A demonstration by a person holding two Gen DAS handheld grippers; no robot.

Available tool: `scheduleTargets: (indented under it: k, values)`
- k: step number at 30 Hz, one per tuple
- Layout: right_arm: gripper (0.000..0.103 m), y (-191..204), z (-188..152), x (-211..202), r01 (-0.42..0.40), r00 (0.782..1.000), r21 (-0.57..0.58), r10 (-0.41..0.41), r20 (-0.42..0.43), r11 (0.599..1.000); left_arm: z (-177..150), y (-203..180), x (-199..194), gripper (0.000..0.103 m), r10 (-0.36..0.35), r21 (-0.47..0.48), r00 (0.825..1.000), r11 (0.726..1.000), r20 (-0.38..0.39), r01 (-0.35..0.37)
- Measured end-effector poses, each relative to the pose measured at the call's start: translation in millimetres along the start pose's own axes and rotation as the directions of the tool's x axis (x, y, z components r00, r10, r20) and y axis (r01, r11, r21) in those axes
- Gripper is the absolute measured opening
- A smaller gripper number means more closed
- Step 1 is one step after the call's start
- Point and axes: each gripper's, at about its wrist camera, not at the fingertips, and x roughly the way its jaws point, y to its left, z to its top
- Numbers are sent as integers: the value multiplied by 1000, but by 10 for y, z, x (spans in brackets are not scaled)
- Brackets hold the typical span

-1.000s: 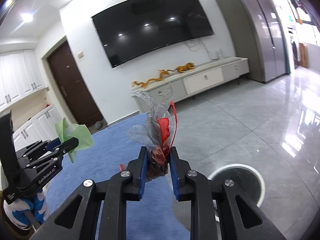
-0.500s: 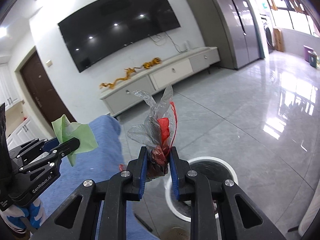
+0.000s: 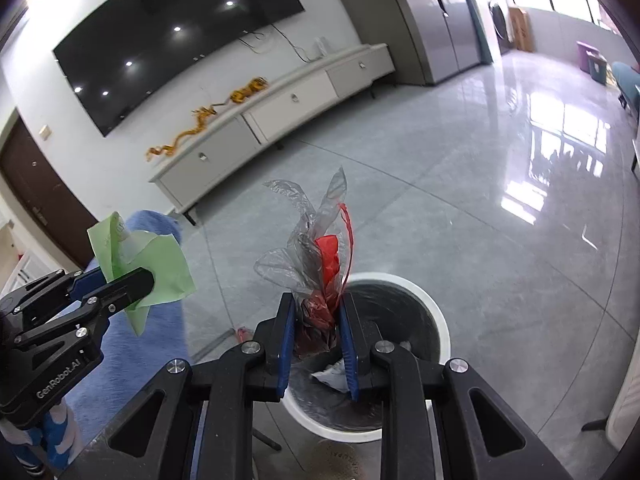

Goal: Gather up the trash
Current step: 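Carry both items over the white bin and open both tools to drop them, then turn both open tools back toward the now empty rug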

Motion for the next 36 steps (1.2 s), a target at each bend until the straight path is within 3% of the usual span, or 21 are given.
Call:
scheduleTargets:
  k: [7,13,16,17,20,23,28,34,36]
  values:
    - [20,-145,-36,246,61,996,28,-59,-60,998,36,-84,428,26,-82,-43,993,996,-84,79]
    - [22,-272,-23,439,101,990,53,-95,-100,994,80,-84,659,31,-228,-138,966,968,-119,212]
    - [40,-286,-22,506,134,986,51,-128,-111,990,101,-32,698,53,-264,-171,959,955,-103,244]
    - [46,-307,-28,526,139,985,55,-132,-113,989,108,-8,704,56,-270,-184,958,951,-95,249]
    - [49,-337,-36,555,150,983,62,-142,-118,987,127,64,730,56,-291,-217,952,940,-94,265]
    - [50,-352,-40,520,158,982,69,-149,-116,985,126,129,701,56,-286,-243,954,935,-86,258]
    - [53,-234,0,315,172,983,51,-168,-78,984,90,333,416,56,-220,-260,975,944,-38,203]
    - [63,52,49,-2,171,985,8,-171,-9,985,-39,633,-98,60,-91,-282,995,954,33,97]
    - [75,168,50,-94,170,985,-9,-170,13,985,-118,727,-311,60,-36,-289,997,956,63,53]
